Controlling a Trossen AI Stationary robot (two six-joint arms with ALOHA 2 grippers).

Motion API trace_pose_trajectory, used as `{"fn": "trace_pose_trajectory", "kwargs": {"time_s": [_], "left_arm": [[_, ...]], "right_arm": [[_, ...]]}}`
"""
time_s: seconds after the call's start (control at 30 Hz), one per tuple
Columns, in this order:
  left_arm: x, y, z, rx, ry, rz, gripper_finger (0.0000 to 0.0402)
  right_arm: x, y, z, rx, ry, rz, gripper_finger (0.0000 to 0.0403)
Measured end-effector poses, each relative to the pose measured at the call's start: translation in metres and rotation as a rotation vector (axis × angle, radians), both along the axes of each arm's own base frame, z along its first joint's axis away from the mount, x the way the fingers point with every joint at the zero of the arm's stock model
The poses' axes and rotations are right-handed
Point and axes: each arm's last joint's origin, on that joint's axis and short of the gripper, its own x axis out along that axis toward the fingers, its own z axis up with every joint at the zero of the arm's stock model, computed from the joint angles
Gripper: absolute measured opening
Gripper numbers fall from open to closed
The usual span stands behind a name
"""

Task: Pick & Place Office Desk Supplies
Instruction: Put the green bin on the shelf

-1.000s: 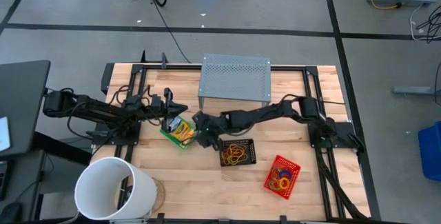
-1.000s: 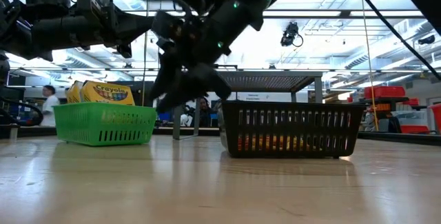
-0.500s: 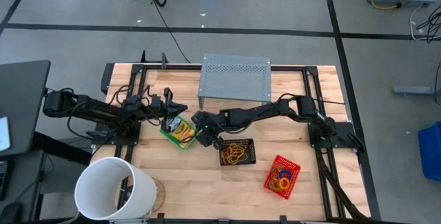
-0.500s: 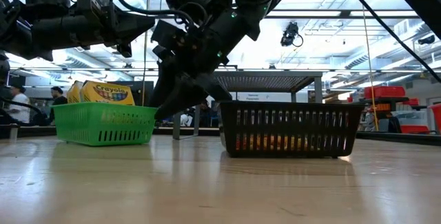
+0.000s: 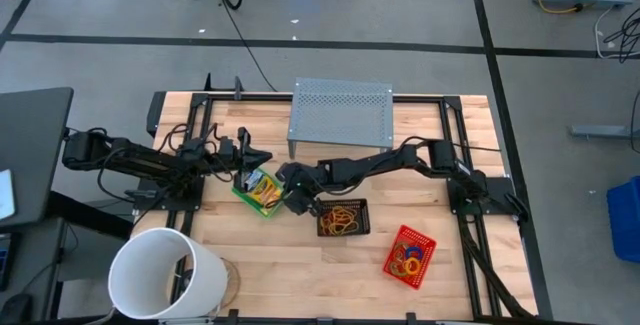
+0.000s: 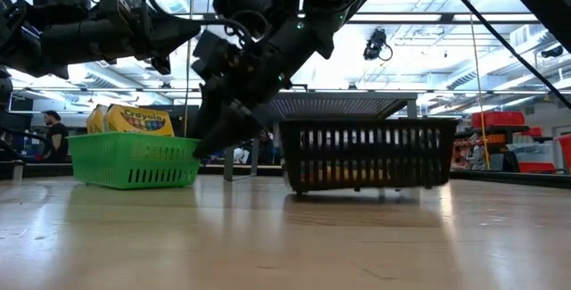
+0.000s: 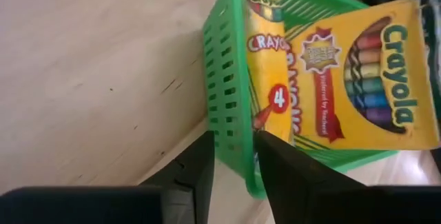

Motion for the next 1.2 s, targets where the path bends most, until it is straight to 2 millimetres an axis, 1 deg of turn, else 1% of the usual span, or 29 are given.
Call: {"fn": "trace_pose_trajectory", "kwargs": {"time_s": [0.1,0.27,0.37,0.47,0.5,0.63,0.87,1.2], "left_arm": [[0.0,0.0,0.0,-0.001,-0.001,0.001,0.0001],[0.0,0.0,0.001,-0.001,-0.006,0.001,0.0001],[0.0,0.0,0.001,0.0,-0.007,0.002,0.0001],[0.0,0.0,0.001,0.001,-0.008,0.01,0.0001],[0.0,0.0,0.001,0.001,-0.008,0.011,0.0001],[-0.001,0.0,0.002,0.004,-0.024,0.012,0.0001],[-0.002,0.0,0.006,0.018,-0.067,0.014,0.0001],[-0.004,0.001,0.01,0.019,-0.112,0.042,0.0001]], "right_arm": [[0.002,0.0,-0.007,-0.02,0.006,0.008,0.0116],[0.002,0.0,-0.007,-0.029,0.006,0.014,0.01],[0.001,0.001,-0.007,-0.056,0.004,0.027,0.0073],[0.001,0.002,-0.007,-0.078,0.003,0.03,0.0022],[0.001,0.003,-0.007,-0.079,0.005,0.031,0.0014],[0.001,0.01,-0.008,-0.124,0.005,0.016,0.0008],[-0.001,0.033,-0.008,-0.269,-0.006,-0.039,0.0007],[-0.002,0.06,-0.005,-0.406,-0.08,-0.152,0.0007]]}}
